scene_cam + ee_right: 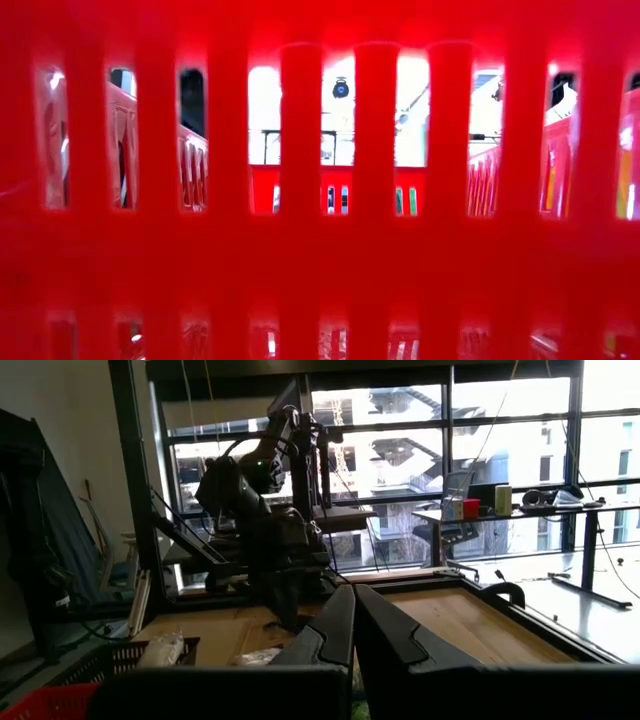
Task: Pick & Place Travel size toiletries
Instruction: Put the blue shave cream into the red bin
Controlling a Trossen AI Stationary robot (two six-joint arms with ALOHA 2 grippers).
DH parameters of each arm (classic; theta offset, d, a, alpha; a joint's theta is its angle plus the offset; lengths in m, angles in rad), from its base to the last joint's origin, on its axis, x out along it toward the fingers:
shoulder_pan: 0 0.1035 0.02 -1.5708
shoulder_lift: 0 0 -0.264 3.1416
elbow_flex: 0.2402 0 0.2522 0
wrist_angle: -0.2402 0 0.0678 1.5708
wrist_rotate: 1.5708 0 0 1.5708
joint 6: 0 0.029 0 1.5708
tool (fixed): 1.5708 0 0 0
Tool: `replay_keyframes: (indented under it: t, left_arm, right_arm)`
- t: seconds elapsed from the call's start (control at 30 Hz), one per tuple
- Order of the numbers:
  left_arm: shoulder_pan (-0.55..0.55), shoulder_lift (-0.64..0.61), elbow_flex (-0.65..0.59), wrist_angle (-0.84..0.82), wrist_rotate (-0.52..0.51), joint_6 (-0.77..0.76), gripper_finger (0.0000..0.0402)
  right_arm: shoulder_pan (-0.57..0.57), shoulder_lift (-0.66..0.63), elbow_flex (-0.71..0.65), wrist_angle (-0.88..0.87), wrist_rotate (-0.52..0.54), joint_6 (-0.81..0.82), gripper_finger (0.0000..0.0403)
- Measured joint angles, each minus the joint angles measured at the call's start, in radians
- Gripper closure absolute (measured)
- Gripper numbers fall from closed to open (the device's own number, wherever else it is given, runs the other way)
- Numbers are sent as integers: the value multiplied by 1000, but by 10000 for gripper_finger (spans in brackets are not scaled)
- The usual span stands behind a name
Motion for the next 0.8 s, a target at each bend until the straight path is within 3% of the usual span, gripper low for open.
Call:
replay_keyframes:
  t: [0.4, 0.8]
  left_arm:
    - [103, -193, 1, -430, -20, -136, 401]
    - [173, -183, 2, -573, -20, -182, 401]
  right_arm:
    - [0, 0, 0, 2, 1, 0, 401]
    - [0, 0, 0, 0, 7, 0, 401]
